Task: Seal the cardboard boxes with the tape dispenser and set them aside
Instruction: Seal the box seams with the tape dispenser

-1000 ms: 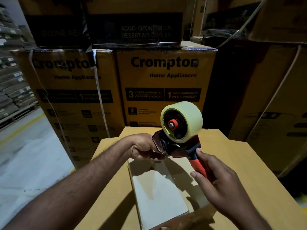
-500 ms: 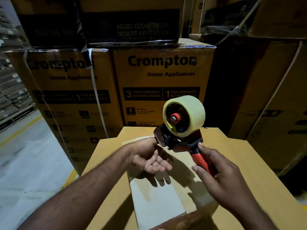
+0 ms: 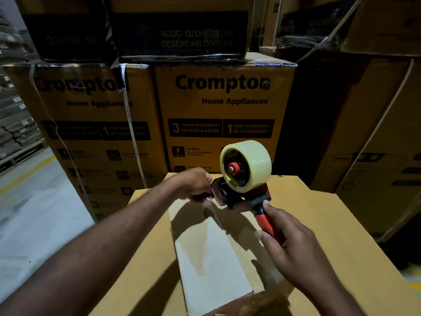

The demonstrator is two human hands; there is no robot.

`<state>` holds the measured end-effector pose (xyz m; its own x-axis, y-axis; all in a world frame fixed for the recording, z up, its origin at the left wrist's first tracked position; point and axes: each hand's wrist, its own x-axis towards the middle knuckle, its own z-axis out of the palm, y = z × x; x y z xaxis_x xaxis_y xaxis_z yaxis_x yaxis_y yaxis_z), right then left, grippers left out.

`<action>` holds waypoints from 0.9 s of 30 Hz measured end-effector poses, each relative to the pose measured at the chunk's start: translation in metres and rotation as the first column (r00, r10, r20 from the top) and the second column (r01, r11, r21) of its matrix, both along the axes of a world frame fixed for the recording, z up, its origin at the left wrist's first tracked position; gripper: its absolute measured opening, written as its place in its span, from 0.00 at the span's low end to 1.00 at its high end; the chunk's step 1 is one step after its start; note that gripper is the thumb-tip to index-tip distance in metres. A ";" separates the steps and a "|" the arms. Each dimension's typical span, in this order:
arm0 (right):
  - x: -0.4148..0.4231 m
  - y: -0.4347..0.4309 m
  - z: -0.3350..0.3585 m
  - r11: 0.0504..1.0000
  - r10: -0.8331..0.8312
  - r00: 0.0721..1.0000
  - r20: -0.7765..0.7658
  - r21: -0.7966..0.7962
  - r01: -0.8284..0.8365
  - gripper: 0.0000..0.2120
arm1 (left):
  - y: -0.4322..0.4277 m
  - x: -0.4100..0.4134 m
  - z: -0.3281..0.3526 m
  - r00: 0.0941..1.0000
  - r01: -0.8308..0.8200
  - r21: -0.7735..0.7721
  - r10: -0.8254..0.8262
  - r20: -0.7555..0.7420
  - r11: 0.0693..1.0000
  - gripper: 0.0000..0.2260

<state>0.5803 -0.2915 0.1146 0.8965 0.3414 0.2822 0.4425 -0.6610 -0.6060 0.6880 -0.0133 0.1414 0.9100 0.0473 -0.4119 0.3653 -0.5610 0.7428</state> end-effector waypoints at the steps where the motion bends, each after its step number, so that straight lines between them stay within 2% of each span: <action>1: 0.000 0.006 -0.001 1.000 -0.010 1.000 0.004 -0.022 0.011 0.31 | 0.003 0.005 0.007 0.996 0.003 0.134 -0.015 0.091 0.991 0.06; 3: 0.000 0.018 -0.001 0.997 -0.040 0.999 0.016 -0.071 0.041 0.31 | 0.006 0.014 0.017 0.979 -0.007 0.262 -0.046 0.198 0.965 0.06; 5: -0.002 0.032 -0.001 0.991 -0.076 0.996 0.040 -0.105 0.080 0.31 | 0.007 0.022 0.018 0.971 0.009 0.338 -0.089 0.221 0.941 0.05; 9: -0.009 0.055 -0.013 0.994 -0.079 0.996 0.048 -0.069 0.083 0.29 | 0.019 0.040 0.004 0.946 -0.086 0.496 -0.085 0.312 0.864 0.03; 15: -0.026 0.070 -0.041 0.984 -0.178 0.984 -0.034 -0.008 0.177 0.30 | 0.036 0.056 -0.029 0.962 -0.055 0.416 -0.063 0.265 0.908 0.02; 18: -0.017 0.070 -0.042 0.982 -0.191 0.981 0.029 -0.010 0.191 0.30 | 0.039 0.062 -0.044 0.957 -0.054 0.432 -0.077 0.279 0.900 0.05; 21: -0.011 0.073 -0.037 0.978 -0.208 0.978 0.018 -0.015 0.208 0.29 | 0.046 0.067 -0.052 0.961 -0.047 0.426 -0.074 0.265 0.904 0.07; 27: -0.017 0.075 -0.046 0.975 -0.220 0.975 -0.004 -0.038 0.220 0.30 | 0.050 0.065 -0.062 0.986 0.016 0.310 -0.066 0.151 0.950 0.10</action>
<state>0.5636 -0.2164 0.0688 0.9531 0.1456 0.2652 0.2787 -0.7634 -0.5826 0.7527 0.0363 0.0790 0.9660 0.1098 -0.2340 0.2290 -0.7830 0.5783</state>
